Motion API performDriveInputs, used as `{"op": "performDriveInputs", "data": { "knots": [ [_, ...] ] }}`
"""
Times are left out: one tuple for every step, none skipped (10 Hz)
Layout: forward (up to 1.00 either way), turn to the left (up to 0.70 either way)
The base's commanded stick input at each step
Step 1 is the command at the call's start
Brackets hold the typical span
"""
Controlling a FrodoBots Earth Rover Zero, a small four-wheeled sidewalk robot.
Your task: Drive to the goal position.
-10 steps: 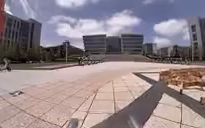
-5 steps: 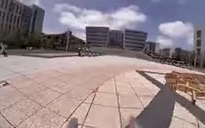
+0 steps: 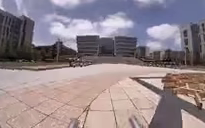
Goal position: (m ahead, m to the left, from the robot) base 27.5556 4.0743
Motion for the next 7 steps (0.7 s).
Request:
{"op": "performDriveInputs", "data": {
  "knots": [
    [0.70, 0.00],
    [0.70, 0.00],
    [0.70, 0.00],
    [0.70, 0.00],
    [0.70, 0.00],
    [0.70, 0.00],
    [0.70, 0.00]
  ]
}}
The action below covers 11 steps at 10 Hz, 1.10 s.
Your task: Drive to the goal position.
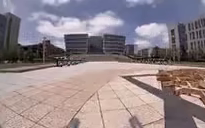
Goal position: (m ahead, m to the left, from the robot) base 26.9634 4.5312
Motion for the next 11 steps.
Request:
{"op": "performDriveInputs", "data": {
  "knots": [
    [0.70, 0.00],
    [0.70, 0.00],
    [0.70, 0.00],
    [0.70, 0.00],
    [0.70, 0.00],
    [0.70, 0.00],
    [0.70, 0.00],
    [0.70, 0.00],
    [0.70, 0.00],
    [0.70, 0.00],
    [0.70, 0.00]
  ]
}}
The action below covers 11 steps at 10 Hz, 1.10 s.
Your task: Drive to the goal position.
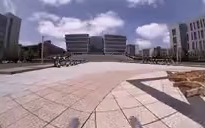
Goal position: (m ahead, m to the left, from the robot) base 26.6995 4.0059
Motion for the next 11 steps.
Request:
{"op": "performDriveInputs", "data": {
  "knots": [
    [0.70, 0.00],
    [0.70, 0.00],
    [0.70, 0.00],
    [0.70, 0.00],
    [0.70, 0.00],
    [0.70, 0.00],
    [0.70, 0.00],
    [0.70, 0.00],
    [0.70, 0.00],
    [0.70, 0.00],
    [0.70, 0.00]
  ]
}}
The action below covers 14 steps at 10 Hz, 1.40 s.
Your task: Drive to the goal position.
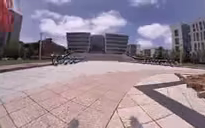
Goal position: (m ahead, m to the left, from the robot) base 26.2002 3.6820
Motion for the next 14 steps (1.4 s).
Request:
{"op": "performDriveInputs", "data": {
  "knots": [
    [0.70, 0.00],
    [0.70, 0.00],
    [0.70, 0.00],
    [0.70, 0.00],
    [0.70, 0.00],
    [0.70, 0.00],
    [0.70, 0.00],
    [0.70, 0.00],
    [0.70, 0.00],
    [0.70, 0.00],
    [0.70, 0.00],
    [0.70, 0.00],
    [0.70, 0.00],
    [0.70, 0.00]
  ]
}}
